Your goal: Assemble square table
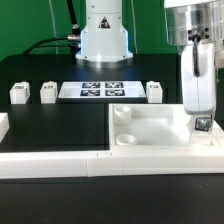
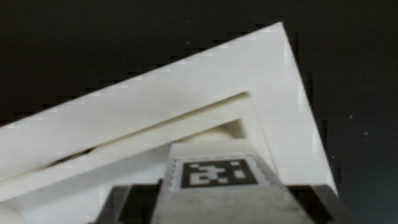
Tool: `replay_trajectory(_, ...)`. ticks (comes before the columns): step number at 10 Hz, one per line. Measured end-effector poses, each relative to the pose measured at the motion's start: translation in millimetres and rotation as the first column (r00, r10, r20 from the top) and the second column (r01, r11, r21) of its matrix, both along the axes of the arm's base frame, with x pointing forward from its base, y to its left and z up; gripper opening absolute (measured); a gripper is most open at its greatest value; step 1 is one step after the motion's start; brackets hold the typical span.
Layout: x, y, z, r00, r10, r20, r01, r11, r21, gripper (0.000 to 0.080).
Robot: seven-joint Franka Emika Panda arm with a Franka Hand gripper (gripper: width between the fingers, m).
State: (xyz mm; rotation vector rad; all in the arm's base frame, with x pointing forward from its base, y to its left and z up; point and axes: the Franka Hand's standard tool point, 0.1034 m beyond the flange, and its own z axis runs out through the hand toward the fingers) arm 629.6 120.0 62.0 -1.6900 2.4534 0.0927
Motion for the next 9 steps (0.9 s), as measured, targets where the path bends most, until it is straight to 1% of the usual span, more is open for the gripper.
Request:
replay_trajectory(1,0.0,-2.0,0.0,1.000,-0.025,-0.003,0.025,1.000,-0.002,0.0290)
replay_trajectory(2,-0.2,-1.6,-0.4,1.000,-0.014,-0.003,0.014,1.000,-0.002,0.0371)
replay_trajectory(3,-0.3,-1.4,-0.4,1.000,-0.013,-0.003,0.013,1.000,-0.002,0.0371)
replay_trajectory(4,-0.3,-1.3,-0.5,1.000,-0.012,-0.002,0.012,1.000,-0.002,0.0552)
replay_trajectory(5,-0.5,0.3,0.7,1.000,-0.007,-0.001,0.007,1.000,-0.002,0.0619)
replay_trajectory(6,-4.1,5.5,10.7,1.000,0.020,0.010,-0.020,1.000,0.002,0.0643)
replay_trajectory(7,-12.7,9.0,22.6,0.999,0.034,0.022,-0.034,0.999,0.006,0.0643)
replay_trajectory(8,-19.4,11.5,27.7,0.999,0.038,0.028,-0.038,0.999,0.007,0.0648)
replay_trajectory(9,-19.5,10.8,25.3,0.999,0.040,0.025,-0.040,0.999,0.005,0.0648)
